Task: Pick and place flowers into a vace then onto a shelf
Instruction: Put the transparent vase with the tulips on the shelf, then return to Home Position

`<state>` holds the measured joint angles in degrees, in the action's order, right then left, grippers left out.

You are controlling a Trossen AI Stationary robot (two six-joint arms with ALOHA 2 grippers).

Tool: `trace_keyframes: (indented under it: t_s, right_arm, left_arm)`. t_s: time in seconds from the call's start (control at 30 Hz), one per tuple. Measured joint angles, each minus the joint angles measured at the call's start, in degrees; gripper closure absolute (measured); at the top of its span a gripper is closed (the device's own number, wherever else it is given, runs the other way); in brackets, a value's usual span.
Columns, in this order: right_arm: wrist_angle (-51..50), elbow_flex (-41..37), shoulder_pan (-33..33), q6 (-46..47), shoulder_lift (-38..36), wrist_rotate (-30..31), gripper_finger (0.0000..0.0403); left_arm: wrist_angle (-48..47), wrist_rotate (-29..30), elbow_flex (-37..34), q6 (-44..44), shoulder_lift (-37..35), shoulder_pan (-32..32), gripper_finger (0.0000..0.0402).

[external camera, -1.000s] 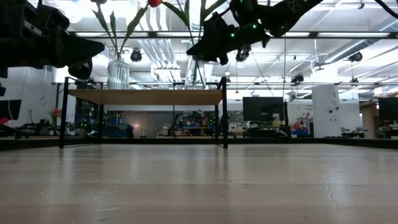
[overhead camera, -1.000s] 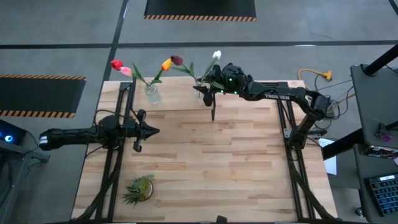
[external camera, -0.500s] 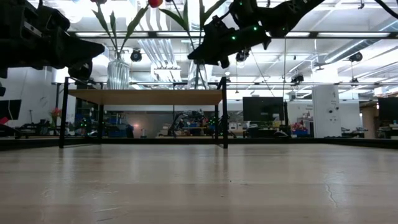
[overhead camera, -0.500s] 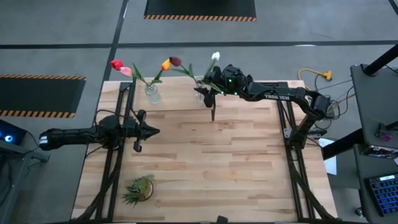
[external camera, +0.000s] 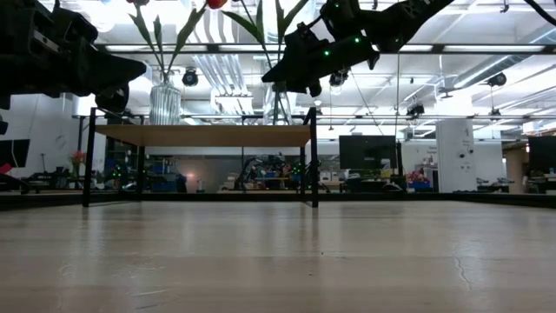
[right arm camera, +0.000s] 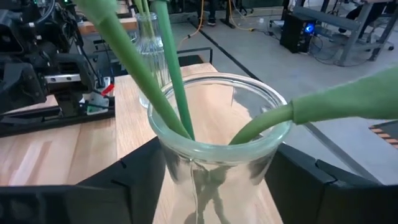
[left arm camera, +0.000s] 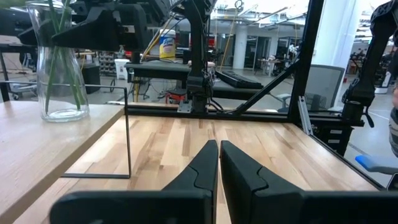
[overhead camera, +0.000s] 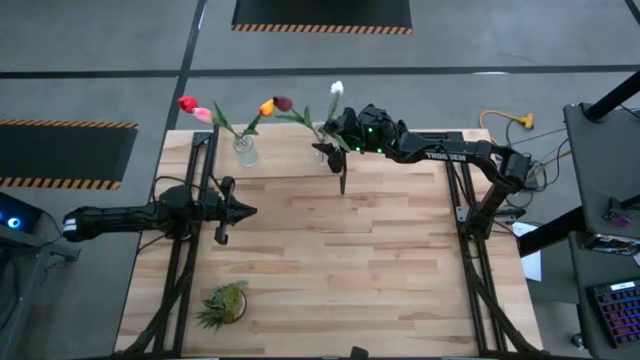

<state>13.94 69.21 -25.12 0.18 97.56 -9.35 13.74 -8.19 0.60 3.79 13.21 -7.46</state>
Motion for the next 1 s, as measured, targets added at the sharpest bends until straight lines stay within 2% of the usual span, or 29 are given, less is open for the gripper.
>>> trace_keyframes:
  t_s: [0.27,0.4,0.63,0.8,1.0]
  right_arm:
    - [-3.9,-0.5,0.0,-3.1,-4.0,-0.2,0.0121]
    - [-5.6,-4.1,0.0,-5.6,-8.1,-0.4,0.0112]
    - [-2.6,-18.7,0.0,-6.0,-19.5,-0.8,0.0108]
    - [1.5,-30.6,1.5,-5.3,-29.1,-7.3,0.0109]
    - [10.0,-45.1,4.0,-3.4,-38.0,-8.5,0.0122]
  left_arm:
    - [0.0,0.0,0.0,0.0,0.0,0.0,0.0401]
    - [-0.3,0.0,0.0,0.0,0.0,0.0,0.0401]
    - [-0.3,0.0,0.0,0.0,0.0,0.0,0.0401]
    - [-0.3,0.2,0.0,-0.2,0.0,0.0,0.0401]
    - [-0.3,0.7,0.0,-0.2,0.0,0.0,0.0401]
